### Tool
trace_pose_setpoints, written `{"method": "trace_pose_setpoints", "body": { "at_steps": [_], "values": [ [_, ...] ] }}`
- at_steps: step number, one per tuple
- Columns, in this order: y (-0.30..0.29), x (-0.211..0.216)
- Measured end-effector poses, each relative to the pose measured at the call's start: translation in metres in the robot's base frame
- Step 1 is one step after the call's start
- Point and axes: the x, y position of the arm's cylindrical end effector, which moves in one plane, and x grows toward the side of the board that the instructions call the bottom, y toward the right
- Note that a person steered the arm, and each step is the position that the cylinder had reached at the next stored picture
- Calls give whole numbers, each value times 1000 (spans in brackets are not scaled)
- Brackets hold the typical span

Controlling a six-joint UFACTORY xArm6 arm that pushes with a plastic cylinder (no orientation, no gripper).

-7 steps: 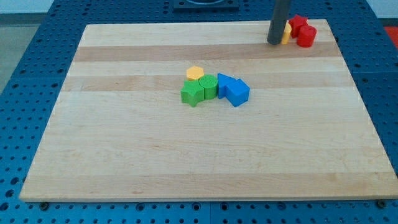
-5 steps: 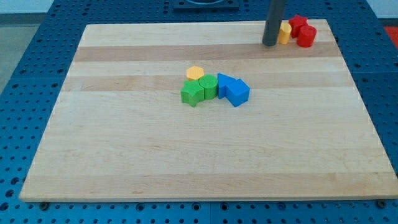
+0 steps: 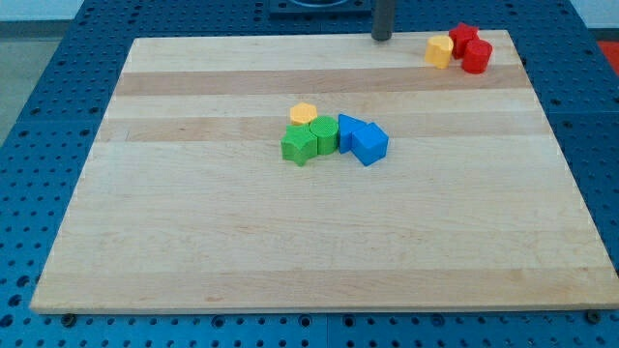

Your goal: Slide red star along with red circle slightly down

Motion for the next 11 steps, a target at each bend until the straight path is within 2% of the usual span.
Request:
{"method": "trace_pose_setpoints", "body": {
  "at_steps": [3,11],
  "values": [
    [53,0],
    [120,-1]
  ]
}}
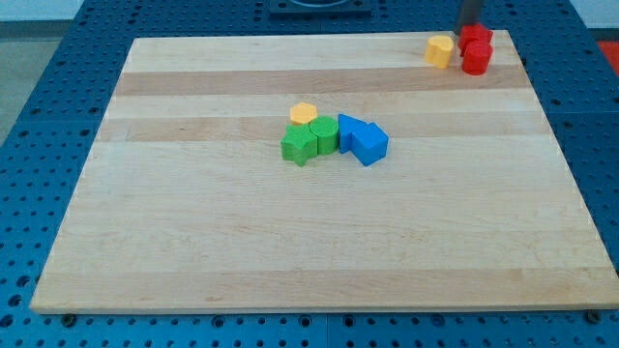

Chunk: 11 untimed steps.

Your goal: Slide red star along with red circle slightly down

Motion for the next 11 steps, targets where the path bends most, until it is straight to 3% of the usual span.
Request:
{"method": "trace_pose_setpoints", "body": {
  "at_steps": [6,11],
  "values": [
    [34,2],
    [11,45]
  ]
}}
